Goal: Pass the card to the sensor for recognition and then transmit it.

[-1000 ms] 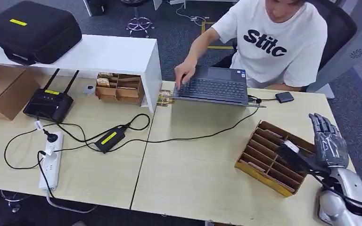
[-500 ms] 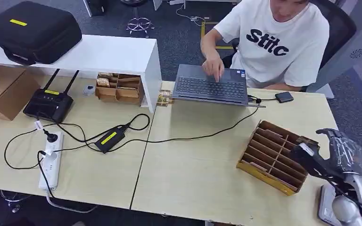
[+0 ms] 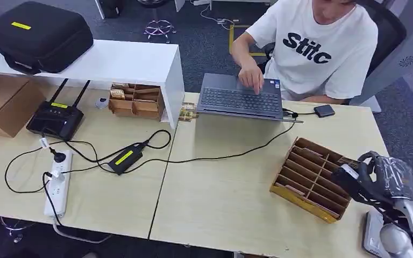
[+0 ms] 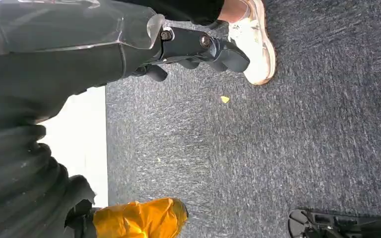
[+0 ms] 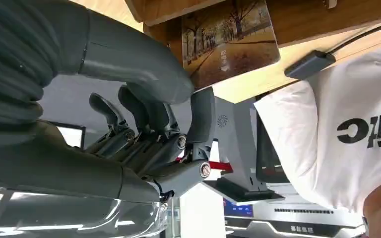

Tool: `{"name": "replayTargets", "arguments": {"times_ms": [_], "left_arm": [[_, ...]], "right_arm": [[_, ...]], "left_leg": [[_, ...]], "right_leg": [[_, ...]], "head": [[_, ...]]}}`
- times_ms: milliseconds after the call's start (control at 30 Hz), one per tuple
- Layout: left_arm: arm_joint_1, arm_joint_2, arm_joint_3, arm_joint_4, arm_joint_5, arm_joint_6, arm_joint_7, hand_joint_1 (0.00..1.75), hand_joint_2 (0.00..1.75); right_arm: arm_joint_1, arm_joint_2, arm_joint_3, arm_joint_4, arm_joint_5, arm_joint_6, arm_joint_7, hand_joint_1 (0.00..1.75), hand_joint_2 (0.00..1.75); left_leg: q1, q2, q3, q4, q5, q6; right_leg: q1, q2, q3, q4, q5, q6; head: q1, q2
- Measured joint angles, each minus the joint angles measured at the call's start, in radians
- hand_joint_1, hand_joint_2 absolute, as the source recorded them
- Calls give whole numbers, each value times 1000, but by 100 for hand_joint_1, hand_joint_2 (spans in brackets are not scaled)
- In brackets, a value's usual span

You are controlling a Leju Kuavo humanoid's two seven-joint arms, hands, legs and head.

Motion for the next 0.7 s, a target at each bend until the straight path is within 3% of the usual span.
{"name": "replayTargets", "arguments": {"times_ms": [67, 700], "left_arm": [[0, 0, 0, 0, 0, 0, 0, 0, 175], [0, 0, 6, 0, -2, 1, 0, 0, 175]], "right_arm": [[1, 0, 0, 0, 0, 1, -1, 0, 175], [8, 0, -16, -5, -4, -2, -8, 0, 175]], "left_leg": [[0, 0, 0, 0, 0, 0], [0, 0, 0, 0, 0, 0]], "right_leg": [[0, 0, 0, 0, 0, 0], [0, 0, 0, 0, 0, 0]], "head": [[0, 0], [0, 0]]}}
